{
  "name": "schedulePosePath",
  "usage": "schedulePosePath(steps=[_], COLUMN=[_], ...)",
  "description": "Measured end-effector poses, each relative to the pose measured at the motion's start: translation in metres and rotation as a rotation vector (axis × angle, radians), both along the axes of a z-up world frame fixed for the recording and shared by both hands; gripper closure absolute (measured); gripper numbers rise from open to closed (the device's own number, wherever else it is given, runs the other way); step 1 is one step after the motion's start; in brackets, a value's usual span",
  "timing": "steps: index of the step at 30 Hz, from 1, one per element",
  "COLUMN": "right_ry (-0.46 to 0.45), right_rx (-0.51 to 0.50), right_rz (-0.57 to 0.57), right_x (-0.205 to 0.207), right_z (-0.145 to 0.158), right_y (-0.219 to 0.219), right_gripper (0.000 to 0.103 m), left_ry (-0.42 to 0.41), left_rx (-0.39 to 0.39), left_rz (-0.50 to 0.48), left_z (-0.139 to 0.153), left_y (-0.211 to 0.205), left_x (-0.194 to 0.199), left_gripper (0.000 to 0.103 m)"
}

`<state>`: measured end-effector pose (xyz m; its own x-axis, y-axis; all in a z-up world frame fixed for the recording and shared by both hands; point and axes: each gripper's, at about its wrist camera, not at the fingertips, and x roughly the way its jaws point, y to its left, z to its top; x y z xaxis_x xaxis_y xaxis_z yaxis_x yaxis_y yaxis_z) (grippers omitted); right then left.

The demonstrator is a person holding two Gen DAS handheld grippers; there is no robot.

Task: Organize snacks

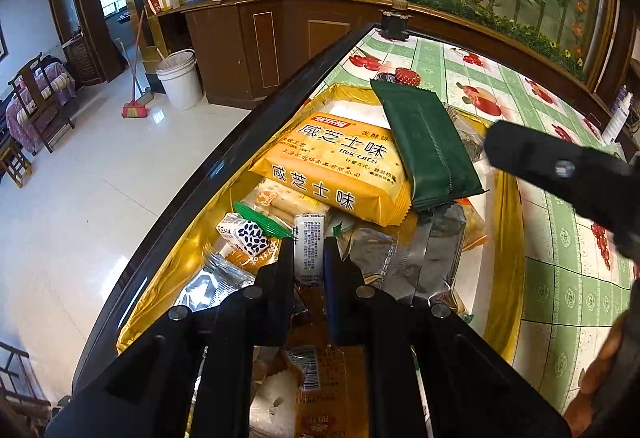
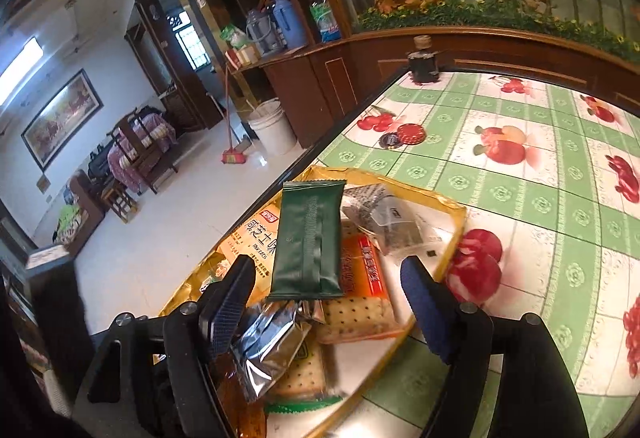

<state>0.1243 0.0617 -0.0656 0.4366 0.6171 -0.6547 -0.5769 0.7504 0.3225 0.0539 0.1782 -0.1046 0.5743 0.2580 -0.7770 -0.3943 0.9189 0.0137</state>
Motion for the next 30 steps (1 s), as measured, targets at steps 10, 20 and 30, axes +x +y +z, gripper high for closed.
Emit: schedulePosePath(steps=[10,20,30], right_ry=[-0.007,-0.014,-0.029], right_rx=[0.025,0.017,0.025], right_rz=[-0.024,-0.021,-0.023], right_x=[-0.017,-0.033,-0.047], right_z=[0.01,0.013,0.017], right_y=[-0.03,-0.042,-0.06], right_gripper=[0.026,0.024,0.023], left_ry=[-0.022,-0.086,-0.114], left_rx=[0.016,0.072,0.099], left_rz=[0.001,0.007,0.025], left_z=[0.008,0.027,0.039], left_y=[-0.012,-0.022,-0.028], left_x=[-0.01,-0.03,-0.049], left_gripper=[0.069,0.03,0.026])
